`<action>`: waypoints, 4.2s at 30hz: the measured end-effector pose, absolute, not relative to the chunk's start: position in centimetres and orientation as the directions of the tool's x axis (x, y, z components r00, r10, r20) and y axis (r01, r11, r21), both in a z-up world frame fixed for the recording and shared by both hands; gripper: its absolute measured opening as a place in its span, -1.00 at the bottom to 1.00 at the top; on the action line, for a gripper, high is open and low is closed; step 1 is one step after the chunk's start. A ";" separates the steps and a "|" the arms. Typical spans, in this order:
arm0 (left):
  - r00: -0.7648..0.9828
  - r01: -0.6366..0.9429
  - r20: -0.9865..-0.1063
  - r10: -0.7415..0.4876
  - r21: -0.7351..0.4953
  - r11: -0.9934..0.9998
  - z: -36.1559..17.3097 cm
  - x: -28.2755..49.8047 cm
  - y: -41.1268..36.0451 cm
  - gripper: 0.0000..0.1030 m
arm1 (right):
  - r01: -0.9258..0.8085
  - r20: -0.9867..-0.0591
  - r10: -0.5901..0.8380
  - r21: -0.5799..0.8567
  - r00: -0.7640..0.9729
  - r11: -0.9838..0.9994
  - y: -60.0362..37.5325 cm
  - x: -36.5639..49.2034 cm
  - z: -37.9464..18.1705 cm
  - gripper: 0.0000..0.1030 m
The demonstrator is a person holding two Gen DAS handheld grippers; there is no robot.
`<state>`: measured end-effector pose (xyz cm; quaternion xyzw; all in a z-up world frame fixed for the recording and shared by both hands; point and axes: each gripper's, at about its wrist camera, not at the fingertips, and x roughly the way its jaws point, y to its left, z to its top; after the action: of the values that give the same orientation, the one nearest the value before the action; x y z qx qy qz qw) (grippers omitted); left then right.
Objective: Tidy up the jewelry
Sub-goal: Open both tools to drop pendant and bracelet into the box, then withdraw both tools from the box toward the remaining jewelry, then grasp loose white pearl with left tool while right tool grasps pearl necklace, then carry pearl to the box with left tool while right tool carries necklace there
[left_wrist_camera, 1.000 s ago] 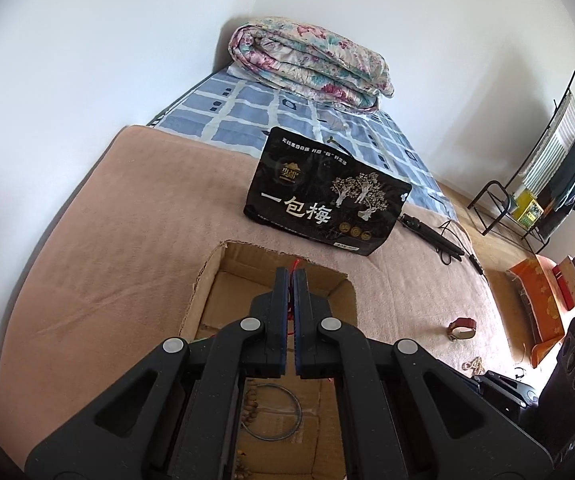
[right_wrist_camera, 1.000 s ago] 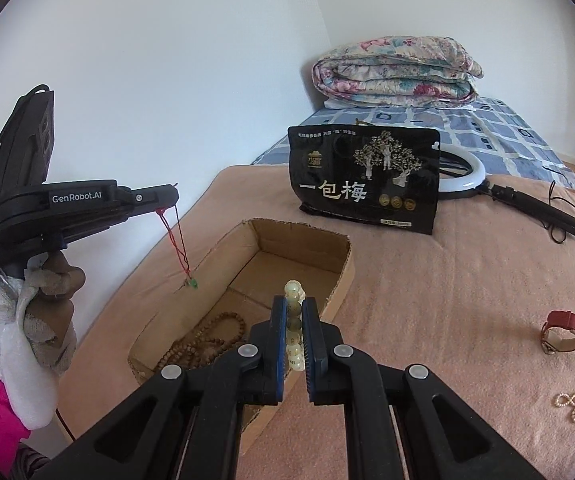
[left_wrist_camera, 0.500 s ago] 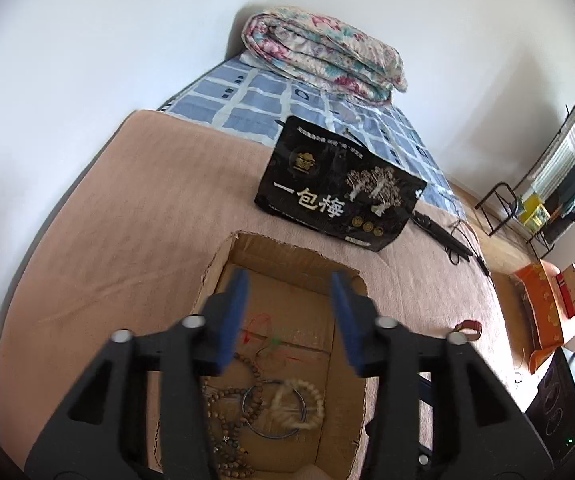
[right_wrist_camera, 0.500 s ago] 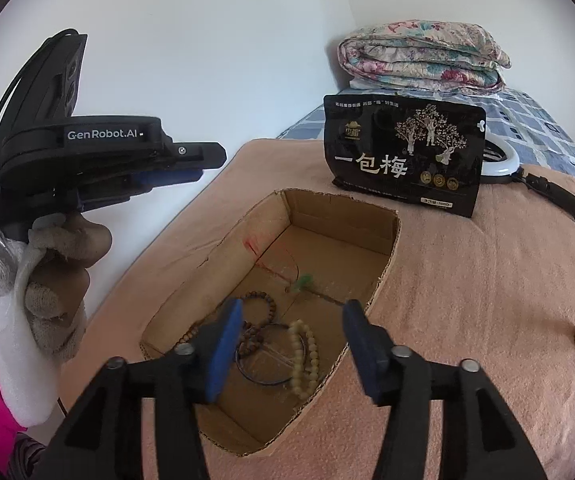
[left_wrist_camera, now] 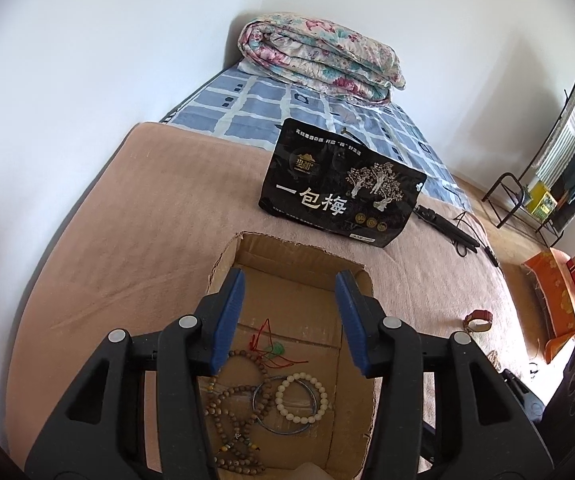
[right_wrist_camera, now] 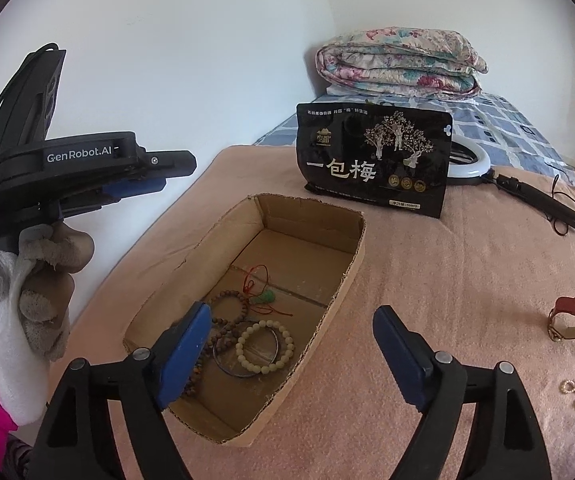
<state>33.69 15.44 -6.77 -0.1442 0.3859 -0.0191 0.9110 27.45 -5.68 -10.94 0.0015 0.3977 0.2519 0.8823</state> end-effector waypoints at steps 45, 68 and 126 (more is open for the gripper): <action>0.554 0.353 -0.755 -0.350 -0.167 0.920 -12.8 28.0 -8.5 0.22 | 0.014 -0.766 0.070 0.102 0.639 0.995 -36.8 25.0 -14.2 1.00; 0.430 0.433 -0.850 -0.303 -0.100 0.896 -20.9 29.9 -14.3 -0.38 | -0.150 -0.823 0.087 0.002 0.562 0.989 -36.4 29.4 -21.1 0.96; 0.563 0.414 -0.730 -0.387 -0.156 0.897 -12.5 26.1 -9.0 -0.88 | -0.201 -0.707 0.204 0.089 0.677 0.976 -32.6 24.5 -8.4 -0.90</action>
<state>26.08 -8.99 -12.53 0.0165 0.4089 -0.2265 0.8839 24.46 -32.59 -8.45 0.0020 0.3865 0.1105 0.9157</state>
